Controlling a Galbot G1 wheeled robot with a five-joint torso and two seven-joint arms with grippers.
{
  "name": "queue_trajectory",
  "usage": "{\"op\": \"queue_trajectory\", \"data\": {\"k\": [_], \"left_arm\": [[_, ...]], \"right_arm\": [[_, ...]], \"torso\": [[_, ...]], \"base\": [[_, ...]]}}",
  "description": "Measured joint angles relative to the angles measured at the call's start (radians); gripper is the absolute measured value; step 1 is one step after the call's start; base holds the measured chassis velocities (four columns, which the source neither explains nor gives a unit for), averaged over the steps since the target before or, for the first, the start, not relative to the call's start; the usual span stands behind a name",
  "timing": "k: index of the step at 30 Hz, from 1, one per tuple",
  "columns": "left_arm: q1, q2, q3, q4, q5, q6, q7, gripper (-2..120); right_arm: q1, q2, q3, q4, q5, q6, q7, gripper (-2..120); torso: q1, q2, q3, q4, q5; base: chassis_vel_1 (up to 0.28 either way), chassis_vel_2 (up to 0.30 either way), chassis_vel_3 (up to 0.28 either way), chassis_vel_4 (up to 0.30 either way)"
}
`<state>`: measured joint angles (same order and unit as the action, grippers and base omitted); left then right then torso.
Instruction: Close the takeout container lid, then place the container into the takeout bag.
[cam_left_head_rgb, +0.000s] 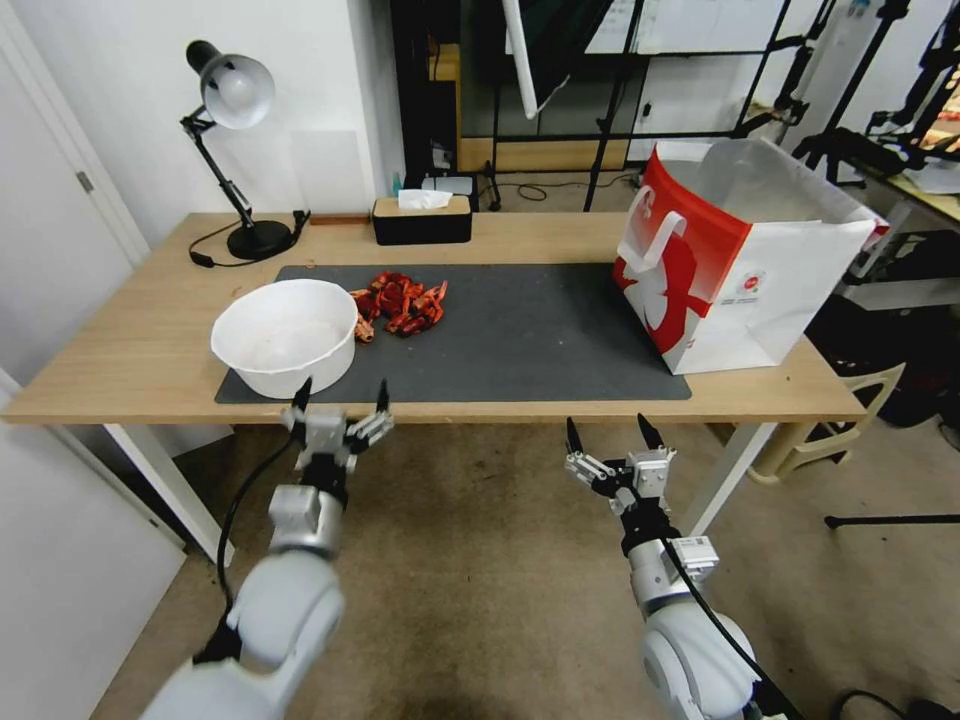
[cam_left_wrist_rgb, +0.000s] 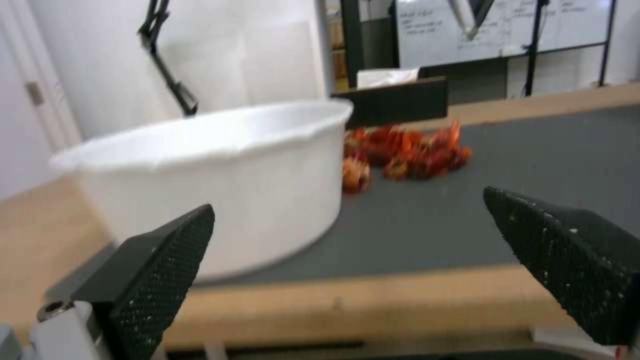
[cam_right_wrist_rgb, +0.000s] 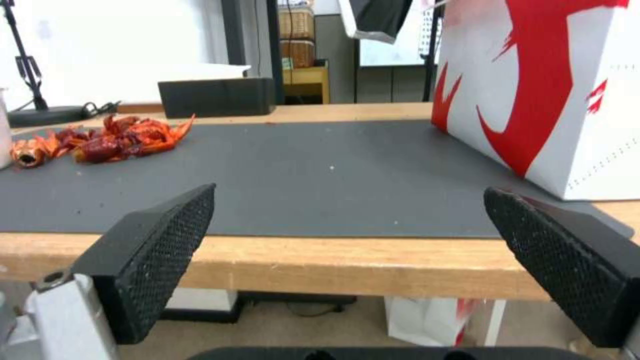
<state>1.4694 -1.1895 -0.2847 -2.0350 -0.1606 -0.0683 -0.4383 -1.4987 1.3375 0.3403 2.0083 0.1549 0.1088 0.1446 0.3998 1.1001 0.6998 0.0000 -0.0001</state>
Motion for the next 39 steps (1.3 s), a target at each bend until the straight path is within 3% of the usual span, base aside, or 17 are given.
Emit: {"op": "queue_trajectory", "data": {"k": [6,14,39], "left_arm": [[0.101,-0.034,-0.03,0.009,0.004,-0.071,0.009,100],[0.131,-0.05,-0.057,0.055,0.001,-0.16,0.051,100],[0.106,-0.047,-0.072,0.047,-0.002,-0.146,0.08,100]], "right_arm": [[-0.003,-0.006,0.0,0.006,0.006,0.009,-0.009,100],[-0.012,-0.005,-0.004,0.006,0.018,0.009,-0.009,100],[-0.015,-0.001,-0.007,-0.002,0.026,0.005,-0.018,100]], "torso": [[0.0,0.0,0.0,0.0001,0.0001],[0.0,0.0,0.0,-0.0001,0.0],[0.0,0.0,0.0,0.0,0.0001]], "base": [[0.0,0.0,0.0,0.0],[0.0,0.0,0.0,0.0],[0.0,0.0,0.0,0.0]]}}
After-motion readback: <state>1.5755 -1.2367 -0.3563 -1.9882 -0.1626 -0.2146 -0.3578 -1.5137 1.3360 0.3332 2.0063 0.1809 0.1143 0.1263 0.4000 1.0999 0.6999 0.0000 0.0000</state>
